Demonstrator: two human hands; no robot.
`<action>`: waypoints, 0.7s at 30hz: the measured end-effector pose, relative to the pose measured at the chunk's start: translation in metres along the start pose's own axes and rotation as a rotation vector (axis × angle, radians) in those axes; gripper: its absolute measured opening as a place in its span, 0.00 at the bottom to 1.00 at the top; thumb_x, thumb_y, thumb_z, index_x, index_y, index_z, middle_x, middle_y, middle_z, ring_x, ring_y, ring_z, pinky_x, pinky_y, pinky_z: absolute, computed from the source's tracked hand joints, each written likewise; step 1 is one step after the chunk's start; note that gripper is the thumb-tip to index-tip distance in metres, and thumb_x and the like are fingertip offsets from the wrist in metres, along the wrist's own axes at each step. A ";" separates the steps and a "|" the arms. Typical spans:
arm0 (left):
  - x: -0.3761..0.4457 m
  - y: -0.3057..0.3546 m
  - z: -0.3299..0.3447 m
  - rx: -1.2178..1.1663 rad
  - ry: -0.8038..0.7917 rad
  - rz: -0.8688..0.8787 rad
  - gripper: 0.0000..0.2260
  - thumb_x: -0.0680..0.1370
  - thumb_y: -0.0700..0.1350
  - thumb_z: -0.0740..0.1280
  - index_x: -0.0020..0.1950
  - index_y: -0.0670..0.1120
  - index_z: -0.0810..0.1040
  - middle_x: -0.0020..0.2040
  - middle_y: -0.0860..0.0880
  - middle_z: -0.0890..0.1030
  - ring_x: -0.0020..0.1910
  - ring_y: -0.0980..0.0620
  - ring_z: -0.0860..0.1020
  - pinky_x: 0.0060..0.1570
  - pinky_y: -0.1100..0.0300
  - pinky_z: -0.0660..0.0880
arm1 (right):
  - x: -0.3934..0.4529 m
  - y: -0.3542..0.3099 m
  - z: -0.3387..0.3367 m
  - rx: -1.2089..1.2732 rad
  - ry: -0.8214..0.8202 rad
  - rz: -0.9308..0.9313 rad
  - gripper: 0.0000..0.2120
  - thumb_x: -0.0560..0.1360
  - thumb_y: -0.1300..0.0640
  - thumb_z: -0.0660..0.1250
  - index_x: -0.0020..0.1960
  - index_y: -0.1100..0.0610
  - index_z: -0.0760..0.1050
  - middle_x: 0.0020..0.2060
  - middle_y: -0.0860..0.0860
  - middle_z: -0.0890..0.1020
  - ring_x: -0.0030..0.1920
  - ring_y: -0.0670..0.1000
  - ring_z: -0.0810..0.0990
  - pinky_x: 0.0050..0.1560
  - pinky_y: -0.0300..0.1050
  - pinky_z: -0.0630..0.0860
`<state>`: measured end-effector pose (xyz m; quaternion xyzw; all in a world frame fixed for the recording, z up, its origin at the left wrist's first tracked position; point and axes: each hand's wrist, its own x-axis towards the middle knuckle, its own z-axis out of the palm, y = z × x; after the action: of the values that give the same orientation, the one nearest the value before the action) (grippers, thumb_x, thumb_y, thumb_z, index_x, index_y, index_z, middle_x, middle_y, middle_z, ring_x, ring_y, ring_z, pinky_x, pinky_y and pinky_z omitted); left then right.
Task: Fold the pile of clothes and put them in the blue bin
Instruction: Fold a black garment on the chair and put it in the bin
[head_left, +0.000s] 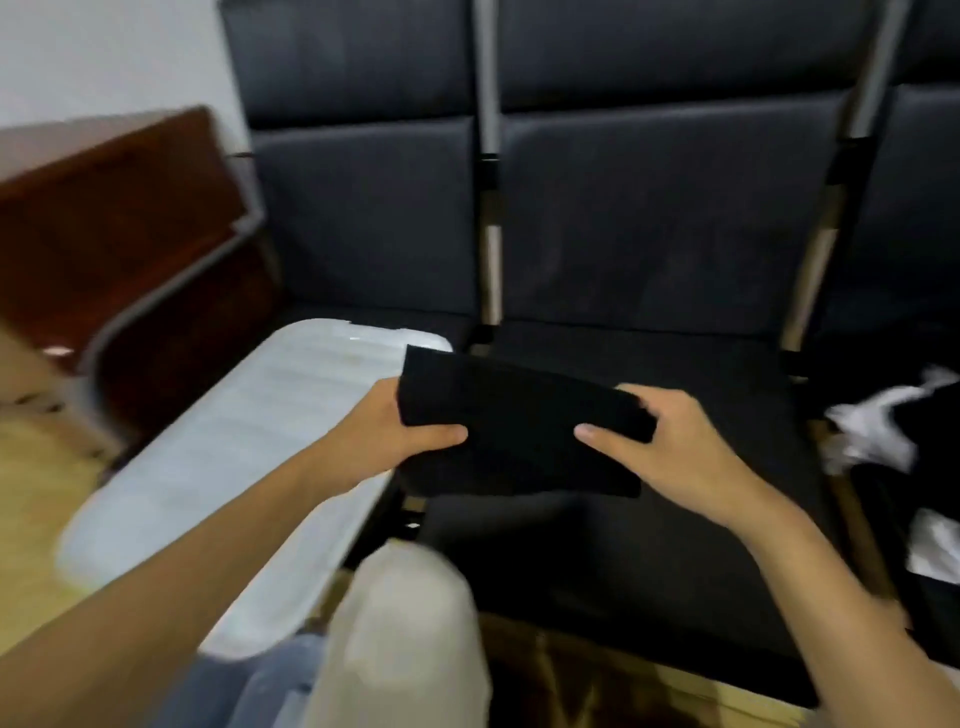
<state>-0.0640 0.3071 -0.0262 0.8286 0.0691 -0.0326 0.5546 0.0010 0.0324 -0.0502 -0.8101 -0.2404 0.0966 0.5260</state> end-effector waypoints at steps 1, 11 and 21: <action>-0.038 -0.004 -0.028 -0.017 0.095 -0.007 0.18 0.71 0.37 0.76 0.59 0.48 0.81 0.54 0.51 0.86 0.54 0.54 0.84 0.53 0.59 0.81 | 0.004 -0.028 0.023 -0.011 -0.068 -0.077 0.03 0.74 0.51 0.74 0.46 0.48 0.82 0.42 0.44 0.85 0.44 0.42 0.84 0.45 0.43 0.80; -0.344 -0.099 -0.166 -0.084 0.570 -0.249 0.19 0.69 0.43 0.76 0.60 0.48 0.81 0.53 0.51 0.86 0.54 0.52 0.84 0.48 0.63 0.81 | 0.002 -0.175 0.280 -0.181 -0.783 -0.440 0.05 0.76 0.52 0.71 0.47 0.53 0.79 0.43 0.49 0.83 0.46 0.48 0.81 0.51 0.52 0.79; -0.420 -0.233 -0.163 -0.003 0.572 -0.446 0.10 0.66 0.40 0.78 0.33 0.48 0.78 0.31 0.49 0.78 0.32 0.53 0.76 0.34 0.65 0.69 | -0.043 -0.148 0.436 -0.718 -1.095 -0.476 0.09 0.78 0.59 0.66 0.57 0.54 0.69 0.46 0.53 0.72 0.44 0.57 0.76 0.39 0.51 0.73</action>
<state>-0.5185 0.5126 -0.1222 0.7679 0.4007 0.0806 0.4933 -0.2572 0.4121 -0.1080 -0.6938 -0.6592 0.2878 0.0355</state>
